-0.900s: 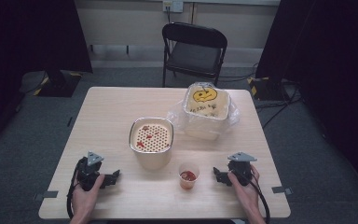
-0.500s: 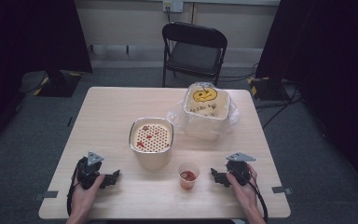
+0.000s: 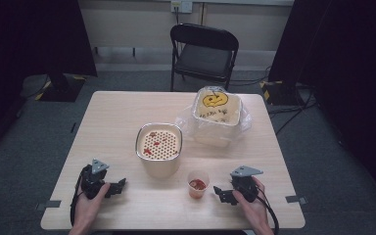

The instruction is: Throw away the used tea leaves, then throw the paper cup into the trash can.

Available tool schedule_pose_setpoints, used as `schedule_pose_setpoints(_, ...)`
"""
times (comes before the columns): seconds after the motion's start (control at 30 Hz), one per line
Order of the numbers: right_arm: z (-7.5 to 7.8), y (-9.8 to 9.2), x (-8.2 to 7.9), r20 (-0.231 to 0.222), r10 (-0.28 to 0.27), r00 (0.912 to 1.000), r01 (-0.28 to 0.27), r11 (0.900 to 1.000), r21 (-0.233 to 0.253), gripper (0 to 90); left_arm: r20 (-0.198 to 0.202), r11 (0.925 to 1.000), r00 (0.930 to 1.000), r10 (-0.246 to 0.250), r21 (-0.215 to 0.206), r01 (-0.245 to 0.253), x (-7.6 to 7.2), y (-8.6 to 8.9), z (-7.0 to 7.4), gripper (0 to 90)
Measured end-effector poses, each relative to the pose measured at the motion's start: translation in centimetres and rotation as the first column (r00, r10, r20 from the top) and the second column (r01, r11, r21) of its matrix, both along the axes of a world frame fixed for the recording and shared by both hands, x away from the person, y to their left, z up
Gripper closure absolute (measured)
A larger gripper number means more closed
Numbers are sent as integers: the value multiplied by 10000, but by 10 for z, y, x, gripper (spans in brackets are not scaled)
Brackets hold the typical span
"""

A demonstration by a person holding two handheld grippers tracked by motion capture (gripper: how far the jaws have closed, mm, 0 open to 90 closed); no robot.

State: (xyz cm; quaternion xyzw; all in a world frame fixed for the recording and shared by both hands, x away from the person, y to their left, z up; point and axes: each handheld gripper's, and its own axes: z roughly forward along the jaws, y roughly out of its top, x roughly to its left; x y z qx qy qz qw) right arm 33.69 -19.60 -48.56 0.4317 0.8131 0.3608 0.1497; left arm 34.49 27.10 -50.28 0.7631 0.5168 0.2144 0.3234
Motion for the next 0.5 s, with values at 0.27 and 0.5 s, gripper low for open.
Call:
schedule_pose_setpoints(0.27,4,18,-13,-112,1267,9919,-1263,9914,339,156,-7,10000,10000,-21,-13,21,0,0,0,6)
schedule_pose_setpoints(0.5,5,37,-18,-82,1994,9799,-1988,9788,492,166,-11,10000,10000,-24,-12,24,0,0,0,6)
